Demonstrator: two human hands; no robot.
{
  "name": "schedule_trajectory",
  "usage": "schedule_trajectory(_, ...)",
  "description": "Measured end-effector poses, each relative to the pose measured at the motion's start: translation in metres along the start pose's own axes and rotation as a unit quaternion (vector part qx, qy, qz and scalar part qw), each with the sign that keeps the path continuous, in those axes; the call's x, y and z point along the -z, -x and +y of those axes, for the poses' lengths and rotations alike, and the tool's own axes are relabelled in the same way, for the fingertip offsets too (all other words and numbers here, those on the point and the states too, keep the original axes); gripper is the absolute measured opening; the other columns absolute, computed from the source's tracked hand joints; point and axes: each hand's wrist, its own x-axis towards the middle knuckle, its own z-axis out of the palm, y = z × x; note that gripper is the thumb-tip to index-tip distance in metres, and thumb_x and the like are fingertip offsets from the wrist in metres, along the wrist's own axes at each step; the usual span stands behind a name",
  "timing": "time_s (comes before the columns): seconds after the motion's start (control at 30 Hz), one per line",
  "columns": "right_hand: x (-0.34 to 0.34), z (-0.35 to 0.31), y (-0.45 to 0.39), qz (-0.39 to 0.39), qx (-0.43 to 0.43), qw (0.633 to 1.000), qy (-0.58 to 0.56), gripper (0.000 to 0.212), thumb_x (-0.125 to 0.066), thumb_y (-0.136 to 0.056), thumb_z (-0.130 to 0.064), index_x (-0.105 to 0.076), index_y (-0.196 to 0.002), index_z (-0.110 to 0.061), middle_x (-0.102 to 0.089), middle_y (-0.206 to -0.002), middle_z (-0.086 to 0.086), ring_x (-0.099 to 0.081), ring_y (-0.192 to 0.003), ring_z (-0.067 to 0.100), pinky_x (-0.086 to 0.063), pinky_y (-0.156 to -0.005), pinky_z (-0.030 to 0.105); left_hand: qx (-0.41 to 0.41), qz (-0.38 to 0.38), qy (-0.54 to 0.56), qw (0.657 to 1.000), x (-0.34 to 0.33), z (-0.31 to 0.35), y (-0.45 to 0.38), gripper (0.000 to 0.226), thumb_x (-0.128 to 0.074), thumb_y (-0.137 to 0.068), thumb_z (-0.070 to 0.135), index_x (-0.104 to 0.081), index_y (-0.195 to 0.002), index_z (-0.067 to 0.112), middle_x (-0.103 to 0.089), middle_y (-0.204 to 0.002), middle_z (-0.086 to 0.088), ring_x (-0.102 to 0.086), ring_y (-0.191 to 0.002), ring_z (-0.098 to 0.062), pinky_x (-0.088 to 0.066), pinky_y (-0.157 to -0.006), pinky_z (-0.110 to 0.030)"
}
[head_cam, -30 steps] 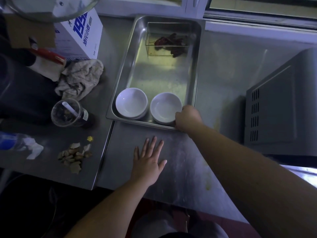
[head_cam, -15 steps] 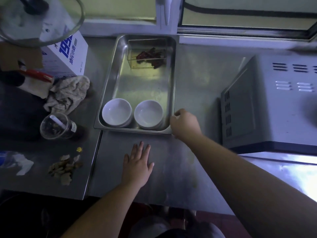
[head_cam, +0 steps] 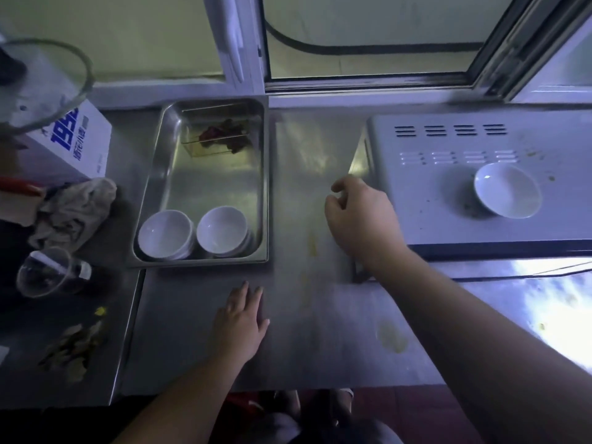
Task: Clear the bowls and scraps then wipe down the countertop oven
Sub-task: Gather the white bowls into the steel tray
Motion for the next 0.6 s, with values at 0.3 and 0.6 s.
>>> schedule_trajectory(0.3,0.094,0.084,0.0,0.095,-0.063,0.99,0.089,0.035,-0.048,-0.098,-0.03,-0.059,-0.129,-0.019,-0.07,-0.111,0.005,-0.061,-0.104,0.032,-0.048,-0.079,0.039,-0.009,-0.037,-0.008,0.999,-0.004,0.047,-0.004,0.08,-0.05,-0.095,0.058,-0.01,-0.161,0.036,0.0,-0.171,0.004,-0.008,-0.156,-0.025,-0.034,-0.114,-0.051)
schedule_trajectory(0.6,0.15,0.146,-0.001,0.156,-0.168,0.967,0.113,0.04,-0.048,-0.098,-0.03,-0.051,-0.136,-0.017,-0.053,-0.133,0.014,-0.057,-0.111,0.041,-0.039,-0.079,0.041,-0.019,-0.026,-0.024,0.999,-0.008,0.046,-0.006,0.082,-0.056,-0.093,0.057,-0.016,-0.161,0.034,-0.007,-0.171,0.001,-0.016,-0.155,-0.027,-0.041,-0.108,-0.05)
